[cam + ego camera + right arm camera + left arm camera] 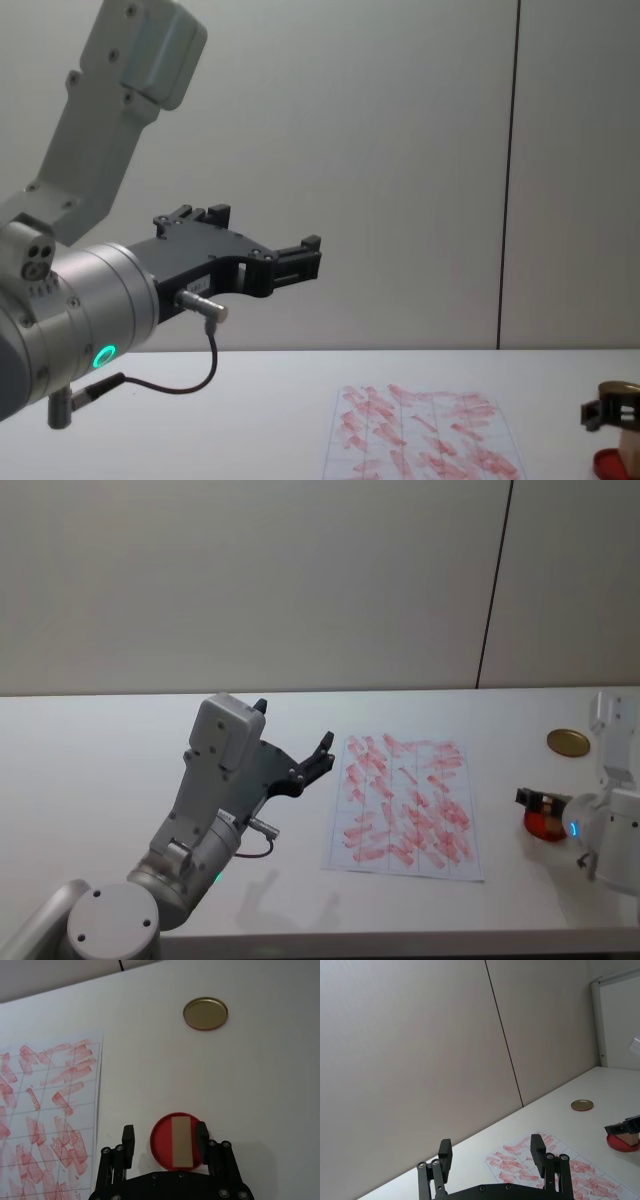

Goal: Use the one hand to pick up the stamp and affix it onto the A4 paper.

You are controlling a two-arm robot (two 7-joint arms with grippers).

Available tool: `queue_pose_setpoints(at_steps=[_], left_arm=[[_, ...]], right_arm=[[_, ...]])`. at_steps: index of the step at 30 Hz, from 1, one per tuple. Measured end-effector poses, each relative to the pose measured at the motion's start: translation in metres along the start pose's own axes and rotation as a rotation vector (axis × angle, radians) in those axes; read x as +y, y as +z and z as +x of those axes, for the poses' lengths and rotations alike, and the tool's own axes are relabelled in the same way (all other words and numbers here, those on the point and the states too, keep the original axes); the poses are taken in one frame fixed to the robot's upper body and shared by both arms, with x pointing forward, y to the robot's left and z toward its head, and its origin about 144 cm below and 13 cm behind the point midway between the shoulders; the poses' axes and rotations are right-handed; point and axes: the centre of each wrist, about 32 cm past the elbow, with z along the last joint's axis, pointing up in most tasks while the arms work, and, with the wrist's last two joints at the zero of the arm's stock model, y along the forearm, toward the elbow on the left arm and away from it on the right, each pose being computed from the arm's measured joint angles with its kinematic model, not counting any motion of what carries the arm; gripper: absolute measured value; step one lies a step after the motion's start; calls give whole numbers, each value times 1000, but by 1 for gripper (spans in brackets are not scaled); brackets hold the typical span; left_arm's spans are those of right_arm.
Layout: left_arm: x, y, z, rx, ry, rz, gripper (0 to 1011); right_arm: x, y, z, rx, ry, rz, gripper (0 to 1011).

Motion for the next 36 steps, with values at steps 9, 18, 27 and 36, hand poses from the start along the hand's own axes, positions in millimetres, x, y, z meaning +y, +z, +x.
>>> queue_pose_setpoints(at_steps=[9,18,27,36], left_arm=[[0,0,0,0,0,0,993],[0,0,0,0,0,0,993],[0,0,0,0,0,0,993],[0,0,0,0,0,0,993]], right_arm=[[-12,5,0,-4,23,82,933],[-28,4,8,-16,57,199,1004],[-40,-3,20,-34,99,313,1003],[-50,-17,38,-71,155,453,1003]])
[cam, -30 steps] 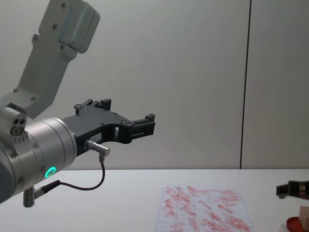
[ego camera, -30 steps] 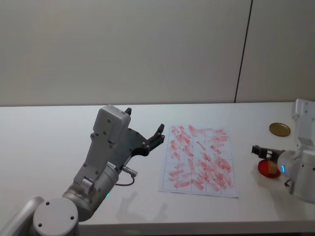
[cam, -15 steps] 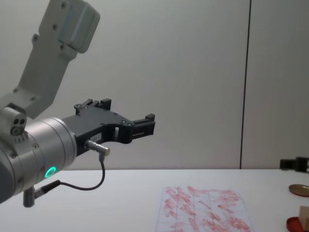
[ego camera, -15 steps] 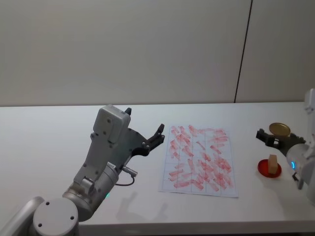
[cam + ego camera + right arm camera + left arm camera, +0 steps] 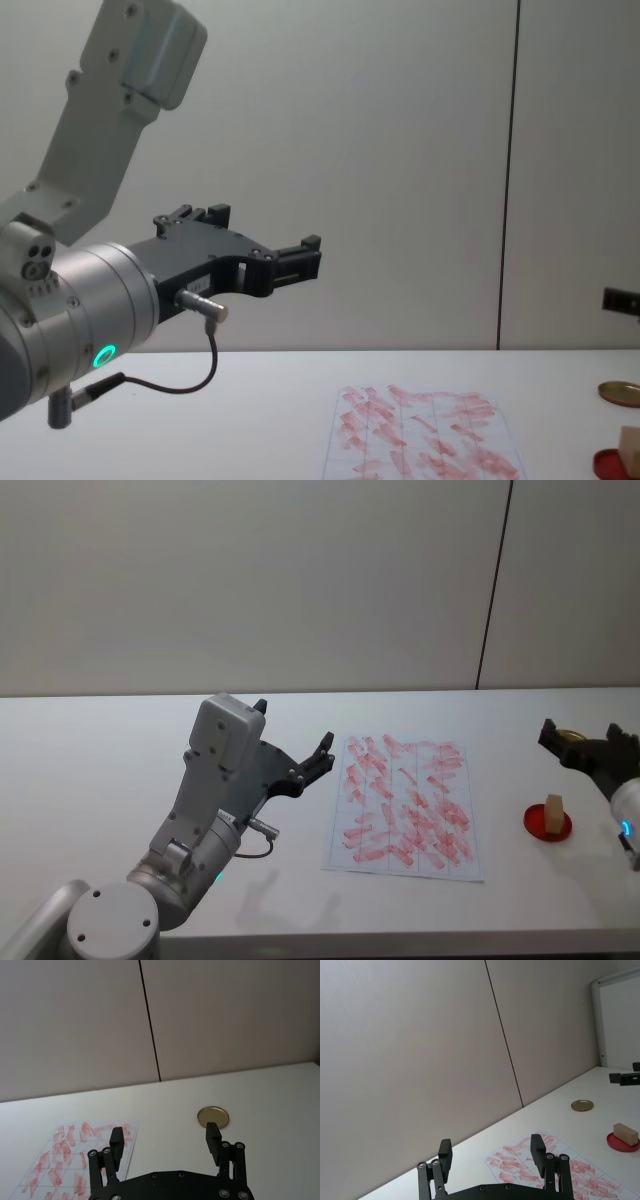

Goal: Use the one hand to pick up the stamp and affix it onto the A4 paper.

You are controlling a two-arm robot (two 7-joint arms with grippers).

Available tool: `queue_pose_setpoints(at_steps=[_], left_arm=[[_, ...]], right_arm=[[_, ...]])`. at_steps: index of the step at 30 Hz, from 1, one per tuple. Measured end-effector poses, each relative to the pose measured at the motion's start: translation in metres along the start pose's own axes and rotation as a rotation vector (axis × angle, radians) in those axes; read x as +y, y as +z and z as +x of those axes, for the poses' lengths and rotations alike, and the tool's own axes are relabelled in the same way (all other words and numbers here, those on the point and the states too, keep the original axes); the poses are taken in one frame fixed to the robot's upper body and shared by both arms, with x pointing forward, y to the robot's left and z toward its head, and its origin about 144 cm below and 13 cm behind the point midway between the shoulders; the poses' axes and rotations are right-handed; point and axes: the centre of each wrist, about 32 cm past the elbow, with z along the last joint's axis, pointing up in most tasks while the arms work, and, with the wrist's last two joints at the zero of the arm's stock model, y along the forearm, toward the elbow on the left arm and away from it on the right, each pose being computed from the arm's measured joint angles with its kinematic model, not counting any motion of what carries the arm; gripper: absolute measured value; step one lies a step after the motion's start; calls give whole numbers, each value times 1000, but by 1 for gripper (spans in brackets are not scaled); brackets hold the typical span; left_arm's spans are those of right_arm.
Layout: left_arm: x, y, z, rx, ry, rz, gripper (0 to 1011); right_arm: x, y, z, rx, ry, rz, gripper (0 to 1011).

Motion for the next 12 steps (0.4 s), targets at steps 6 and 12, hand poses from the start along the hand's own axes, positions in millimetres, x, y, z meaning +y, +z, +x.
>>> queue_pose_setpoints(at_steps=[6,12], left_arm=[[0,0,0,0,0,0,993],[0,0,0,0,0,0,993]], right_arm=[[-11,-9,13,-31,42,90,1003],[-20,-17,28,-66,91,184,1003]])
